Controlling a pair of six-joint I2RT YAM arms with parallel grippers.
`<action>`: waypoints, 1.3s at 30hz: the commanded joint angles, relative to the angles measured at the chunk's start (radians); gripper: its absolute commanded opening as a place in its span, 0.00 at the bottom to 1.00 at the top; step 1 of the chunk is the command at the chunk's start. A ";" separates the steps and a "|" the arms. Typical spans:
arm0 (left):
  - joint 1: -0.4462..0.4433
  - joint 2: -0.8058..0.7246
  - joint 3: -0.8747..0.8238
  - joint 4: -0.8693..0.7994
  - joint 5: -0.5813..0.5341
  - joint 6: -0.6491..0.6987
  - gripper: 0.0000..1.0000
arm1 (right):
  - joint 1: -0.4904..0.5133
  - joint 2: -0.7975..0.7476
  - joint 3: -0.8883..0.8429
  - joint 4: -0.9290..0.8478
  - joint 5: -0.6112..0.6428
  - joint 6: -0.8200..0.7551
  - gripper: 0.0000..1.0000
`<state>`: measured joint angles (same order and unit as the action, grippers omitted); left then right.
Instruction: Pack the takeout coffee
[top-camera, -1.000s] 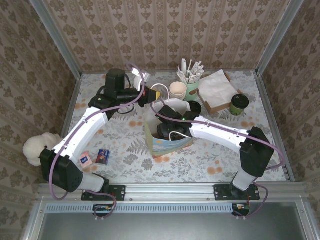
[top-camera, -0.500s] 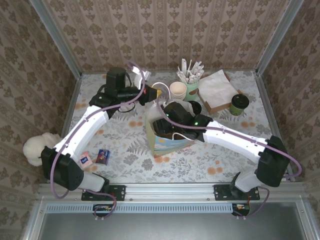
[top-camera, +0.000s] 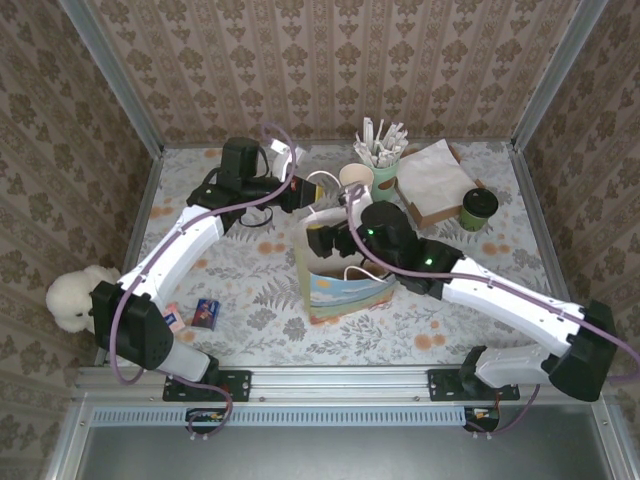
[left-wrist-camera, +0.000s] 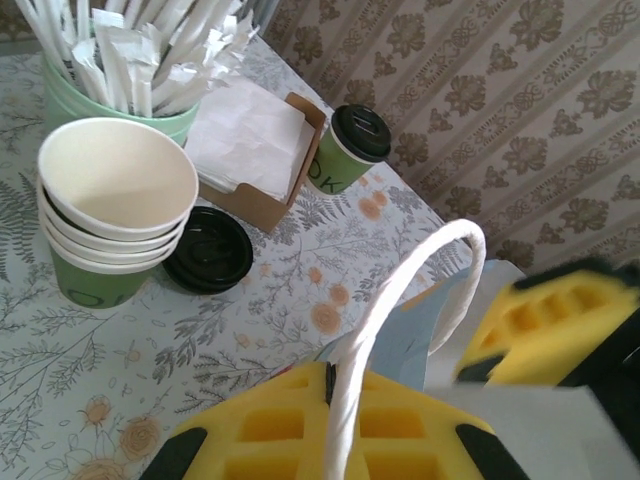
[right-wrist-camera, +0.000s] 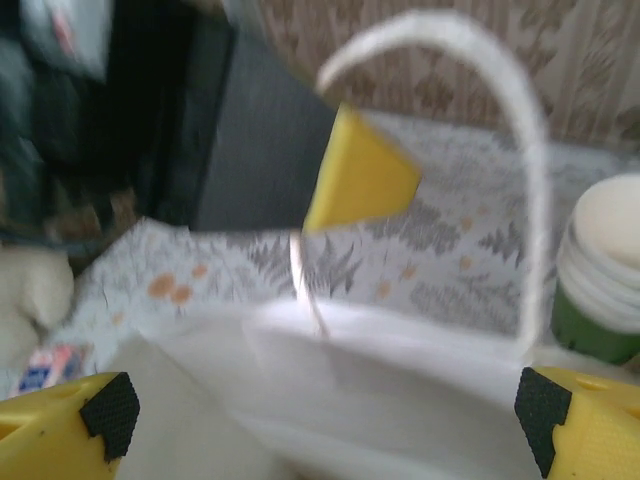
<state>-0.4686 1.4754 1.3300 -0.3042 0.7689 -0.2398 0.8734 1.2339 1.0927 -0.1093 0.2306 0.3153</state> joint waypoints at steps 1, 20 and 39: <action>0.005 0.008 0.010 -0.024 0.054 0.049 0.00 | -0.013 -0.091 -0.001 0.121 0.115 0.053 1.00; 0.005 0.063 0.125 -0.113 0.176 0.128 0.00 | -0.455 0.009 0.215 -0.498 -0.613 -0.472 0.93; 0.001 0.065 0.136 -0.117 0.183 0.134 0.00 | -0.474 0.390 0.592 -0.816 -0.738 -0.785 0.77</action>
<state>-0.4698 1.5326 1.4303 -0.4141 0.9230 -0.1337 0.3992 1.6005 1.6424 -0.8948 -0.4206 -0.4294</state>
